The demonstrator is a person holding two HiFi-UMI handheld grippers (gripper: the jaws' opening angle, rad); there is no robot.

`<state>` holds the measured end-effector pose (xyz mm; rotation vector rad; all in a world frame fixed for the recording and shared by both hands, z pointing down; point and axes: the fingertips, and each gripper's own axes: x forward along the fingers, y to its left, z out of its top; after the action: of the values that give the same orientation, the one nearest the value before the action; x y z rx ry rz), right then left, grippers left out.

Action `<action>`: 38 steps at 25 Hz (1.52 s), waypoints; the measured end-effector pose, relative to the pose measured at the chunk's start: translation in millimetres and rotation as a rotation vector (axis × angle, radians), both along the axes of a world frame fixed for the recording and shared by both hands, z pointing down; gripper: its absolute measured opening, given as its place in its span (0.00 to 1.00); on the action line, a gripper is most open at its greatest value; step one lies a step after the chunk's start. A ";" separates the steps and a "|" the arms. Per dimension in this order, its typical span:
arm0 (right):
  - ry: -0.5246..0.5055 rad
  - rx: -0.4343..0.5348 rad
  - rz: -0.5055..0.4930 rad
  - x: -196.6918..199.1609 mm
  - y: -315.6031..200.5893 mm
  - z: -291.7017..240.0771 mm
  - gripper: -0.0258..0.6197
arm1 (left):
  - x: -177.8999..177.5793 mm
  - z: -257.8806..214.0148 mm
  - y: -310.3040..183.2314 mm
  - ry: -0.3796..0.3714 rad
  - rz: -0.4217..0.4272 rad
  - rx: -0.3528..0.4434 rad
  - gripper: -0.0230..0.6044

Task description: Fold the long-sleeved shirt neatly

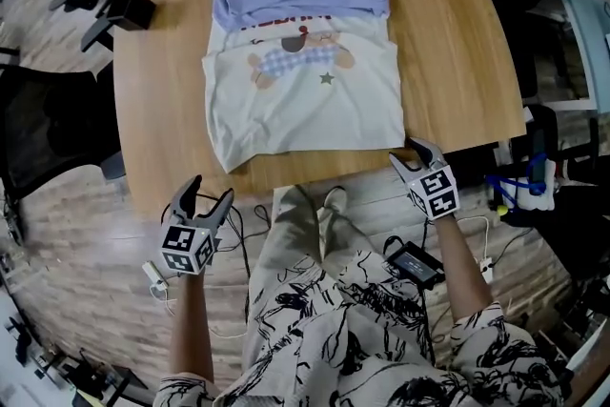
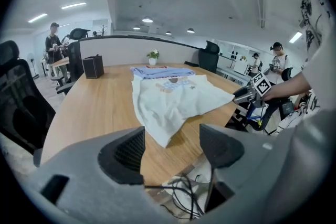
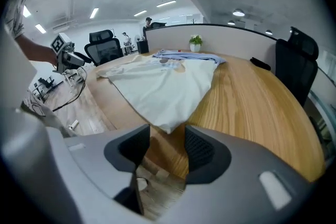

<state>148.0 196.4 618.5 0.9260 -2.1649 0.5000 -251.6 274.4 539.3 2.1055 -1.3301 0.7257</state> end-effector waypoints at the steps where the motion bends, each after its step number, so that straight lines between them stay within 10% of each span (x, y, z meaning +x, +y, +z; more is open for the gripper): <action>1: 0.001 0.010 0.009 1.2 -1.9 1.2 0.35 | 1.1 3.4 2.4 0.003 0.001 -0.005 0.56; 6: -0.009 0.048 0.033 3.3 -11.1 -4.5 0.07 | 7.7 22.4 9.2 0.020 -0.003 -0.035 0.56; 15: -0.028 0.078 0.052 0.9 -7.7 -30.8 0.07 | -0.4 70.9 -15.0 -0.125 -0.064 -0.088 0.46; 21: -0.018 0.087 0.040 3.7 -7.0 -44.4 0.07 | -7.8 76.0 -24.3 -0.175 -0.104 -0.107 0.09; 38: -0.058 0.058 0.056 36.9 61.1 -65.1 0.07 | -20.0 14.3 46.5 -0.213 -0.053 -0.077 0.07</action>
<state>184.9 257.5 553.5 1.0174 -2.2211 0.4998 -271.6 320.9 553.5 1.9681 -1.4391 0.9855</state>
